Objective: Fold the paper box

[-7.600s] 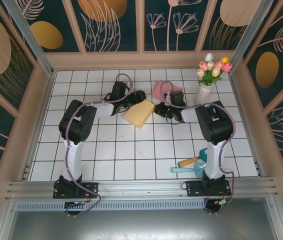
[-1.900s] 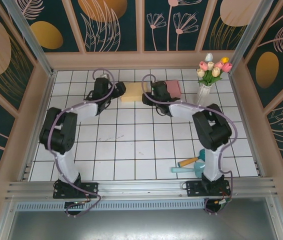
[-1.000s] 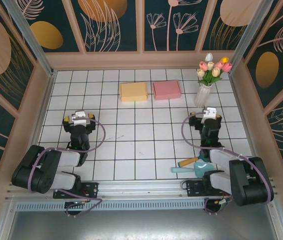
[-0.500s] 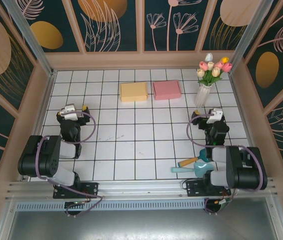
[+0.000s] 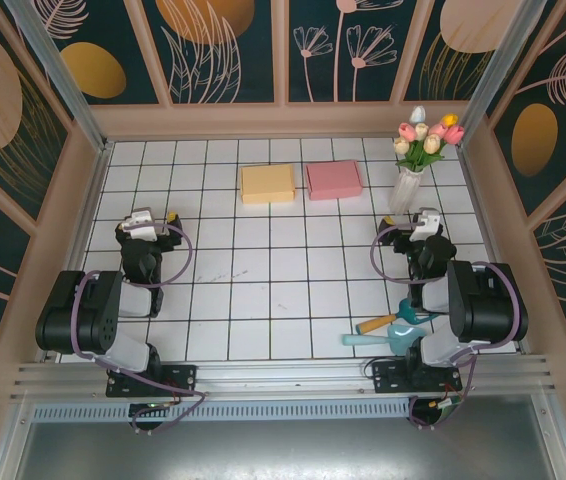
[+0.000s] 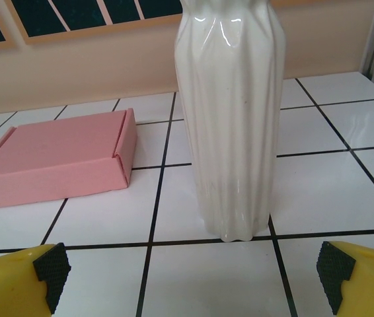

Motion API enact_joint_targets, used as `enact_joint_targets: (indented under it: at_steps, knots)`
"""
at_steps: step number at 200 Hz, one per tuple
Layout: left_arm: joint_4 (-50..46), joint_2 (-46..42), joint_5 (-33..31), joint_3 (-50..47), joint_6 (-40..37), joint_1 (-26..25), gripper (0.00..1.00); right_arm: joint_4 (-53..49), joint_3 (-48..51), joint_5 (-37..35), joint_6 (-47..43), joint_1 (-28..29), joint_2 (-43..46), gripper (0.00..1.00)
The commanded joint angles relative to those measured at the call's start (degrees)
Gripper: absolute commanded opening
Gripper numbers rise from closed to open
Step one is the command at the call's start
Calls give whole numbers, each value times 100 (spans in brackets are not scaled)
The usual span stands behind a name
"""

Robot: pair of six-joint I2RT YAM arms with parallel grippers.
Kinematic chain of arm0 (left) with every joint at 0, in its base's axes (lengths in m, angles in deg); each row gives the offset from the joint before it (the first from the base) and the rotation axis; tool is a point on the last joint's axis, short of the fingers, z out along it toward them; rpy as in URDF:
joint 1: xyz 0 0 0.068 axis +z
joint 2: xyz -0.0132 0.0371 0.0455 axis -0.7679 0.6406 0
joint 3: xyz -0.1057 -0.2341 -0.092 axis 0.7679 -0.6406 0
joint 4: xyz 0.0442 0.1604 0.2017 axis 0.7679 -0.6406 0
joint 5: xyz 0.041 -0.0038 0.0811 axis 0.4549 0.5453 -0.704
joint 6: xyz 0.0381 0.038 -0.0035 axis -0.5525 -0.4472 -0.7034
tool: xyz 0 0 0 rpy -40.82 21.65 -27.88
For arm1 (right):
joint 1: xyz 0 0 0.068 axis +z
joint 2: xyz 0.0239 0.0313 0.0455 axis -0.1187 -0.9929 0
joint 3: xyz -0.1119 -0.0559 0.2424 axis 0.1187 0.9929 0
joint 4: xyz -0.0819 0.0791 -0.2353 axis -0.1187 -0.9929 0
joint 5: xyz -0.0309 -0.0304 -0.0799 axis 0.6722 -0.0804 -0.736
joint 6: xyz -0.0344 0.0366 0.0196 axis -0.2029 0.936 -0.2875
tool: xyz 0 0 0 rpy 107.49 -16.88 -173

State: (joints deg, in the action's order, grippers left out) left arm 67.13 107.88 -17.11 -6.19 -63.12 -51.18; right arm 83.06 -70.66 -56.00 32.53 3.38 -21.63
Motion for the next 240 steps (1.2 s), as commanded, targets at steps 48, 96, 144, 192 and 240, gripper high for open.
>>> enact_joint_targets:
  at_steps: [48,96,144,192,240]
  knots:
    - [62,-34,102,54,87,49,99,123,-61,-43,30,-25,-2,99]
    - [61,-33,97,53,91,49,99,128,-60,-40,30,-24,2,99]
    - [42,-29,110,63,89,49,99,128,-65,-38,31,-24,-2,99]
    - [33,-29,108,67,93,49,99,126,-62,-42,34,-25,3,99]
    - [51,-37,110,54,86,49,99,127,-66,-41,30,-20,2,99]
